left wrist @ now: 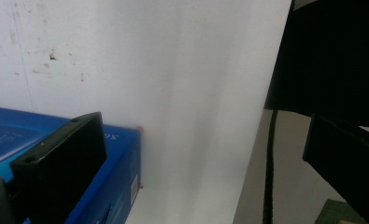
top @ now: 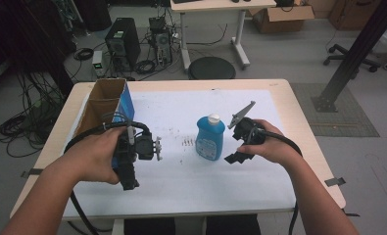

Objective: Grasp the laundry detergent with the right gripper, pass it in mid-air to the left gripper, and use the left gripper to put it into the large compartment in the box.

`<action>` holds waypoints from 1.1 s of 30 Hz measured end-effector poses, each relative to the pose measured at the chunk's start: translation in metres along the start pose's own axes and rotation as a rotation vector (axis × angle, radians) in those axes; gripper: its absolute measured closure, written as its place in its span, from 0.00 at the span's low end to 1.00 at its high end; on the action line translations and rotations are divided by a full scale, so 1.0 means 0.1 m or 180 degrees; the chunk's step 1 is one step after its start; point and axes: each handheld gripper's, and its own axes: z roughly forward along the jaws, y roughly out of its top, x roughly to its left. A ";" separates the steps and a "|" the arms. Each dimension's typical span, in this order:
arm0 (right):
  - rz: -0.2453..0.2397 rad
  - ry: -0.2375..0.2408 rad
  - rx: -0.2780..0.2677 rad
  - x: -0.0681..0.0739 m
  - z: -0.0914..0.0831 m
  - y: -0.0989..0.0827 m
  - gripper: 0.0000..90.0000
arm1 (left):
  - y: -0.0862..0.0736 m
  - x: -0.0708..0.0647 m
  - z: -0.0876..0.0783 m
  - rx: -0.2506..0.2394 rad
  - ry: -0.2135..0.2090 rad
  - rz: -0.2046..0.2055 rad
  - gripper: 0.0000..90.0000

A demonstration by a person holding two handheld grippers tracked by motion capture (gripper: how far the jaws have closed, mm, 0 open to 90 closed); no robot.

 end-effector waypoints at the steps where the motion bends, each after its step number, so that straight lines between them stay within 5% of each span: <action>1: 0.0008 0.0000 -0.0019 0.00 0.01 0.00 0.05 | 0.00 0.00 0.00 -0.0005 0.0002 0.0004 0.00; 33: 0.0069 -0.0151 -0.0646 -0.06 0.22 -0.04 0.03 | 0.03 0.00 0.06 0.0008 -0.0087 0.0047 0.00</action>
